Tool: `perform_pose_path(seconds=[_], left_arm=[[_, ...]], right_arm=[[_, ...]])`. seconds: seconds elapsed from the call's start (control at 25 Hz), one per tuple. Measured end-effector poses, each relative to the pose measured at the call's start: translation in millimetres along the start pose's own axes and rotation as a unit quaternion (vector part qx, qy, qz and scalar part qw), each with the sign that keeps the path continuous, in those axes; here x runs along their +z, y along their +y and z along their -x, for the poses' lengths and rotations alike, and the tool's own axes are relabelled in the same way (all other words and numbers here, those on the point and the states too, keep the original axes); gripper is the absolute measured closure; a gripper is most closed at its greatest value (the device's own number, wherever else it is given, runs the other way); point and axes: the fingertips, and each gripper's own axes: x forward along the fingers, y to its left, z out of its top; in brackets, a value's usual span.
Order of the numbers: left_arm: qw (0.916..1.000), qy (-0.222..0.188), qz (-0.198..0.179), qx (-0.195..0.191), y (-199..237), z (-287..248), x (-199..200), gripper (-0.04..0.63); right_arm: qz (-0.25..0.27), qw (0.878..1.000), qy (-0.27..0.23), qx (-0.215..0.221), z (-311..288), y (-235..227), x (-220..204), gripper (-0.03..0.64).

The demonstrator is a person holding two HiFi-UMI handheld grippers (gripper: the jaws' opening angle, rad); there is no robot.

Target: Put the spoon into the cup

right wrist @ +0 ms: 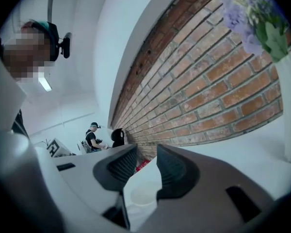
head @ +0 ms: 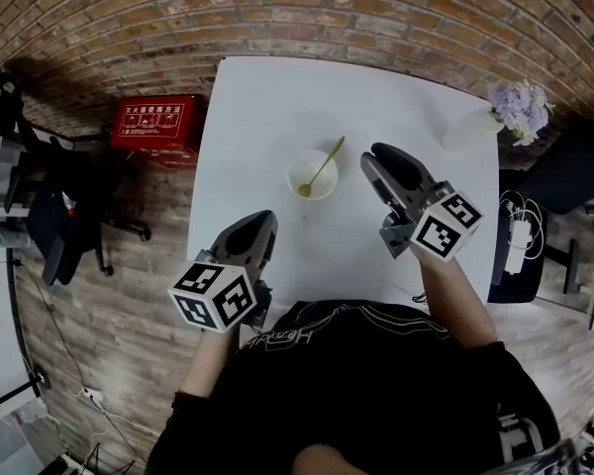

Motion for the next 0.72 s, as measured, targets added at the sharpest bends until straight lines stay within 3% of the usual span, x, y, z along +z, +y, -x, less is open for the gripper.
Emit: perform_pose_path(seconds=[0.2, 0.44, 0.72], left_arm=[[0.9996, -0.017, -0.016, -0.014, -24.5, 7.1, 9.0, 0.591], [0.9985, -0.033, -0.032, -0.029, -55.2, 18.8, 15.3, 0.591], [0.9968, -0.049, -0.049, -0.039, -83.6, 28.5, 21.0, 0.591]], right_arm=[[0.009, 0.999, -0.025, 0.044, 27.9, 38.3, 26.5, 0.529], [0.005, 0.996, -0.032, 0.081, 54.7, 72.9, 26.3, 0.598], [0.055, 0.991, 0.032, 0.121, 69.3, 109.7, 9.2, 0.62]])
